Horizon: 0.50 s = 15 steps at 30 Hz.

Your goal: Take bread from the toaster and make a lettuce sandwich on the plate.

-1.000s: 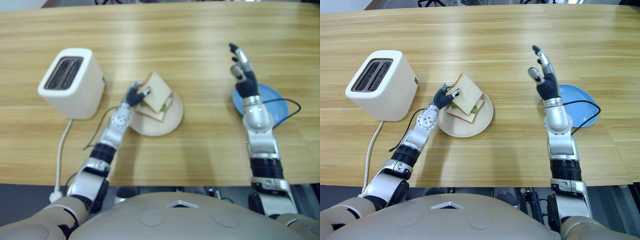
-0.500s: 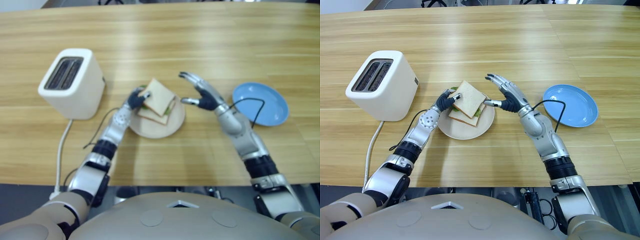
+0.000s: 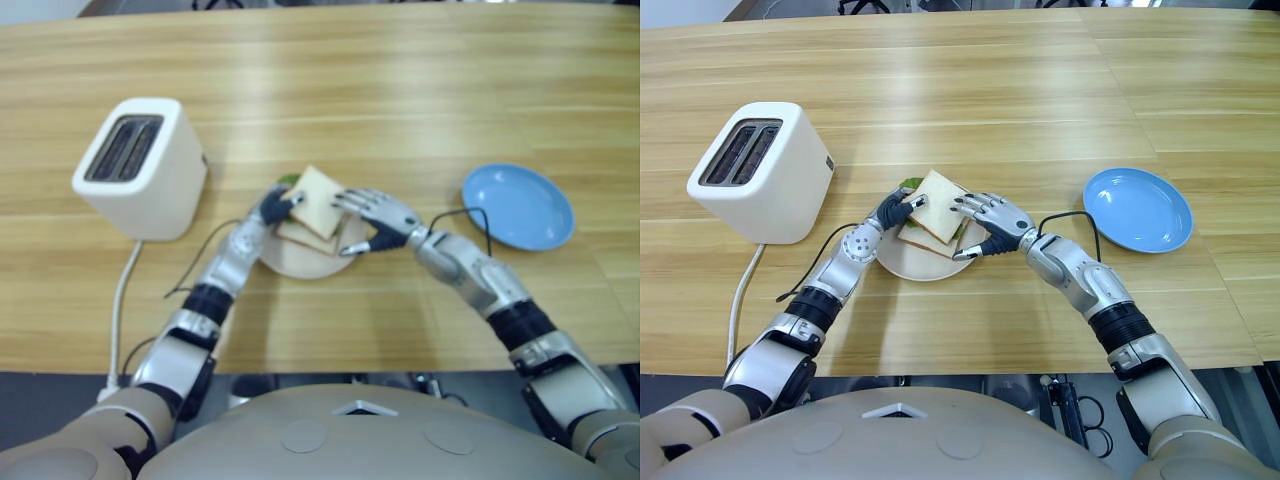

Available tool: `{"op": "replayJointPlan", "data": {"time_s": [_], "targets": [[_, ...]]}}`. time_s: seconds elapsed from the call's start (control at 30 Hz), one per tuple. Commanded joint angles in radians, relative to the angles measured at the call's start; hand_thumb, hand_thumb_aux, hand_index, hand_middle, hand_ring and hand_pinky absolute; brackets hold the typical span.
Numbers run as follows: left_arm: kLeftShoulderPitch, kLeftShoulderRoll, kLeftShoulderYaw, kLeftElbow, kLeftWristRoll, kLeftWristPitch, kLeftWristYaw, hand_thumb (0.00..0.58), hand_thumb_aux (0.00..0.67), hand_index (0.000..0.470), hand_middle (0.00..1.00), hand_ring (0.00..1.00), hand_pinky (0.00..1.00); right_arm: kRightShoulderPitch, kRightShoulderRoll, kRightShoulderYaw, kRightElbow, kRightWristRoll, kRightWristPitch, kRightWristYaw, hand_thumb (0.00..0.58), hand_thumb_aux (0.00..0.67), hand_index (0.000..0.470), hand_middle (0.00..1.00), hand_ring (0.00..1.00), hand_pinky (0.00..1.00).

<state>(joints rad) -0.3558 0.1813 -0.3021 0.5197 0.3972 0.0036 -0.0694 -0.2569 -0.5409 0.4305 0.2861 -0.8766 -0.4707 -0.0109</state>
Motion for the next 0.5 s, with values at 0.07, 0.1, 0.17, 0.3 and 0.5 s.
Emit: {"op": "replayJointPlan", "data": {"time_s": [0.07,0.1,0.17,0.3,0.5], "targets": [[0.048,0.023,-0.034,-0.031,0.035,0.066,-0.042,0.58,0.67,0.46,1.0,1.0,1.0,0.0,0.007,0.051,-0.012,-0.049,-0.003,-0.006,0.0,0.0,0.0,0.0,0.0,0.0],[0.05,0.022,-0.035,-0.038,0.037,0.072,-0.043,0.58,0.67,0.46,1.0,1.0,1.0,0.004,0.007,0.059,-0.028,-0.055,-0.003,-0.005,0.0,0.0,0.0,0.0,0.0,0.0],[0.052,0.021,-0.036,-0.045,0.042,0.08,-0.046,0.58,0.67,0.46,1.0,1.0,1.0,0.011,0.008,0.069,-0.061,-0.069,0.0,-0.004,0.0,0.0,0.0,0.0,0.0,0.0],[0.056,0.022,-0.038,-0.053,0.046,0.088,-0.049,0.58,0.67,0.46,1.0,1.0,1.0,0.028,0.015,0.1,-0.118,-0.097,0.003,0.007,0.0,0.0,0.0,0.0,0.0,0.0],[0.059,0.025,-0.038,-0.059,0.047,0.093,-0.047,0.58,0.67,0.46,1.0,1.0,1.0,0.05,0.033,0.168,-0.171,-0.14,-0.001,0.032,0.0,0.0,0.0,0.0,0.0,0.0]]}}
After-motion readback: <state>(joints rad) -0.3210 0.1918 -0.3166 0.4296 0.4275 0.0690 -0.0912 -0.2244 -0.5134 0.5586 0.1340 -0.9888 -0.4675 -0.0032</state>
